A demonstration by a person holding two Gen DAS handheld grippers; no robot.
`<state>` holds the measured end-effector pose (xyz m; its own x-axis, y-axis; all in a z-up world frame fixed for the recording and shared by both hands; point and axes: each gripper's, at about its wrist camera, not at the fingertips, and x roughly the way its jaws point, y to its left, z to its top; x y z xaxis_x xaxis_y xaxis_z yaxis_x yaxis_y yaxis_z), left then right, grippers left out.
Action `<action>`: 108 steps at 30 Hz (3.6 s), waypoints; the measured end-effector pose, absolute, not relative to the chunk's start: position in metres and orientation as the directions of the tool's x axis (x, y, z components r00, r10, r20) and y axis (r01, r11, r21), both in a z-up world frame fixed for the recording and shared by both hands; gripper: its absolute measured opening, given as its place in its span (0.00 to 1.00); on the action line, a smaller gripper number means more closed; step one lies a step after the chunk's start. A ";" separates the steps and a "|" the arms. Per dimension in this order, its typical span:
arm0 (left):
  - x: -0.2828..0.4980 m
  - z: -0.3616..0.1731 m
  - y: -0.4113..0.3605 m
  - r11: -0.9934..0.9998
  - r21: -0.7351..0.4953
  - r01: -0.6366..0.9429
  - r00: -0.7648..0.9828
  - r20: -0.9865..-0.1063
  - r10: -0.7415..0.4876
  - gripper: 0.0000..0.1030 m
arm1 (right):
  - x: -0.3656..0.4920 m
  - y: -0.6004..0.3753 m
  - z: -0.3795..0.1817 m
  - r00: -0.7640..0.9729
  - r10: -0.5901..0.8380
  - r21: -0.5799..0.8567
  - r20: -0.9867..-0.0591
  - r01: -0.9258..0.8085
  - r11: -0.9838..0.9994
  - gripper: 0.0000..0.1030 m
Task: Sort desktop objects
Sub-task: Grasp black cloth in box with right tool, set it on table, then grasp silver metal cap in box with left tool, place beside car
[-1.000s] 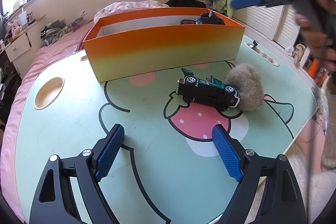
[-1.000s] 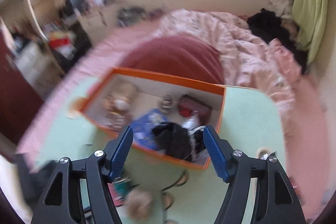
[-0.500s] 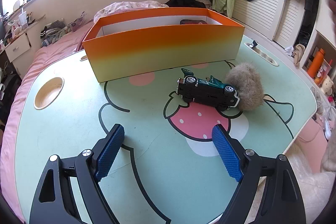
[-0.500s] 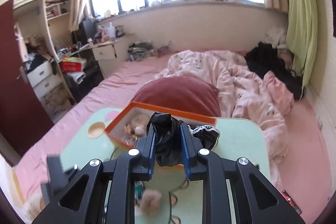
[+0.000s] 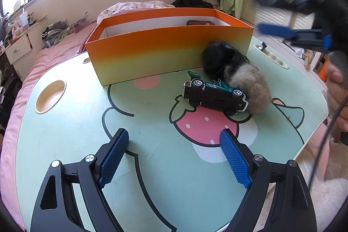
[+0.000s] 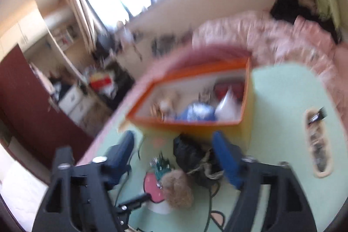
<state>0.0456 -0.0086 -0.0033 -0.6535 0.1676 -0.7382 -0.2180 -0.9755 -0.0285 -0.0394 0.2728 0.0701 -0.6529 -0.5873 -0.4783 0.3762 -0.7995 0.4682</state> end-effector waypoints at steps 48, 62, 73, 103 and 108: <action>-0.085 0.121 0.032 -0.892 0.145 -0.429 -0.739 -0.624 0.254 0.33 | 0.027 0.225 -0.017 -0.748 -0.262 -0.006 -0.609 0.335 -0.942 1.00; -0.193 0.019 0.064 -0.922 0.067 -0.381 -0.400 -0.911 0.099 0.33 | 0.026 0.223 -0.016 -0.749 -0.263 -0.004 -0.608 0.334 -0.943 1.00; -0.156 0.063 0.030 -0.902 -0.074 -0.426 -0.513 -0.801 0.308 0.28 | 0.026 0.222 -0.015 -0.751 -0.264 -0.003 -0.606 0.334 -0.943 1.00; 0.028 0.010 -0.021 -0.969 -0.151 -0.197 -0.574 -0.783 0.239 0.79 | 0.027 0.222 -0.015 -0.754 -0.261 -0.005 -0.603 0.331 -0.944 1.00; 0.034 -0.004 0.003 -0.983 0.004 -0.182 -0.649 -0.752 0.117 0.91 | 0.027 0.222 -0.016 -0.754 -0.261 -0.005 -0.603 0.331 -0.944 1.00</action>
<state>0.0341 0.0030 -0.0043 -0.6489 0.1173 -0.7518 -0.1821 -0.9833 0.0037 0.0270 0.2216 -0.0156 -0.7542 -0.2611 -0.6025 0.3309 -0.9437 -0.0053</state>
